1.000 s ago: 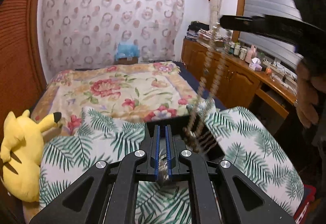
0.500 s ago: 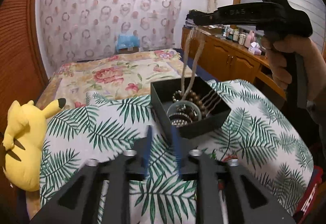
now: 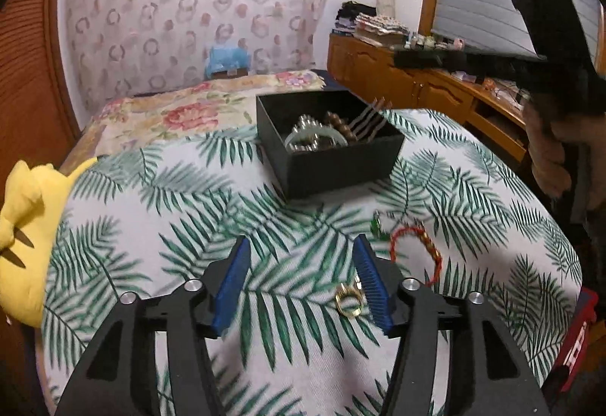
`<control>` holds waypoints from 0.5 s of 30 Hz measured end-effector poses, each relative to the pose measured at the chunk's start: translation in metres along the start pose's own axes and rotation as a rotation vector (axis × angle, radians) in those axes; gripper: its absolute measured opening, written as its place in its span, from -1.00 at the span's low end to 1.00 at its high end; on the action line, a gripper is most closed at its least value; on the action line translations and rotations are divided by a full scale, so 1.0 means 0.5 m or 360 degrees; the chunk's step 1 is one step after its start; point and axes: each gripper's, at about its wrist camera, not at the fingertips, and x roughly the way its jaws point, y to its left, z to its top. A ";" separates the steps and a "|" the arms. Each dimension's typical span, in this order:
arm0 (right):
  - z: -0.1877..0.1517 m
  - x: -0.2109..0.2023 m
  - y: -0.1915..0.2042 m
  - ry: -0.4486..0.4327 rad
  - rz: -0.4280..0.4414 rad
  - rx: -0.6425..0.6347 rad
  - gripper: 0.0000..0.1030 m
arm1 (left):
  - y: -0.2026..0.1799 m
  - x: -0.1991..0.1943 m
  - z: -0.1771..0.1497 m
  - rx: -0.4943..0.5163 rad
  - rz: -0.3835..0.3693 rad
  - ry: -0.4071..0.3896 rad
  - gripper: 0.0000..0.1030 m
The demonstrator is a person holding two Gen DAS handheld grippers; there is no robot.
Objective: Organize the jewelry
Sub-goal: 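Open the left tool over the box while the right tool lowers and releases the necklace, then grasp the gold ring with the left tool while the right tool grasps the green beaded earring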
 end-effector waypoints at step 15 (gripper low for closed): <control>-0.160 0.061 0.022 0.0242 0.0054 0.0008 -0.58 | -0.045 0.030 -0.057 0.0089 -0.0034 0.0164 0.12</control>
